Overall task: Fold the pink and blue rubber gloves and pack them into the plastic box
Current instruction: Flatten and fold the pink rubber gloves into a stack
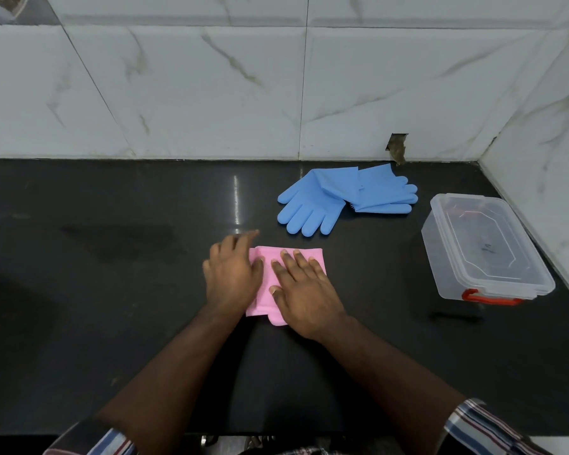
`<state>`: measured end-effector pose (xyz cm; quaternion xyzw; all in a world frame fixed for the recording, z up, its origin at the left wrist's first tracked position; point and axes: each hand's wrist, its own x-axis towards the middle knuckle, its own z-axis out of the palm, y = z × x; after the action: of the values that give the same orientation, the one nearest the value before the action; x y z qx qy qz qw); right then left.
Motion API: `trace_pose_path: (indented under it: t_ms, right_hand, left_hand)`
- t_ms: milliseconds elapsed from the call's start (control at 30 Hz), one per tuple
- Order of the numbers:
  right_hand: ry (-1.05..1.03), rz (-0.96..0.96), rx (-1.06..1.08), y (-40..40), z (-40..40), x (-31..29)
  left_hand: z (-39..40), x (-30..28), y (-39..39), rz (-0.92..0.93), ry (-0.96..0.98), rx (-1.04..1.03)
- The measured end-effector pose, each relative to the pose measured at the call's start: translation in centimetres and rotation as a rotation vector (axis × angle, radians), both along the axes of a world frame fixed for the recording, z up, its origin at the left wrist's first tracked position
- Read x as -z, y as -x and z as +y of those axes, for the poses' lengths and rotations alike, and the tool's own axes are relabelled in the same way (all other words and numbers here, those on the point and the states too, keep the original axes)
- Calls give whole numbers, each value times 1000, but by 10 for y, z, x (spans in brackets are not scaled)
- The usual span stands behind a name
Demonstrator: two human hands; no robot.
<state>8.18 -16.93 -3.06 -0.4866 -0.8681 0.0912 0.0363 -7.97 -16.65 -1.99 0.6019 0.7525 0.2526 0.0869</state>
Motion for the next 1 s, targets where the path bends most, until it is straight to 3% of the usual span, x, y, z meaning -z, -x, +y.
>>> trace_pose_path:
  t_ms: [100, 167, 267, 533, 800, 900, 1000]
  right_hand:
    - [10, -59, -13, 2, 1, 2]
    - [21, -82, -34, 2, 0, 1]
    - [8, -87, -52, 0, 0, 0]
    - [-25, -59, -23, -10, 2, 6]
    - [96, -75, 106, -41, 14, 0]
    - [43, -48, 174, -38, 12, 1]
    - [5, -45, 94, -33, 3, 2]
  left_hand:
    - [-4, -4, -19, 65, -51, 170]
    - [-5, 2, -27, 89, 66, 232]
    - [-7, 11, -24, 131, 205, 246]
    - [-14, 24, -16, 181, 213, 266]
    - [-13, 25, -17, 254, 244, 281]
    - [-15, 24, -17, 288, 222, 284]
    - [-16, 23, -17, 305, 225, 283]
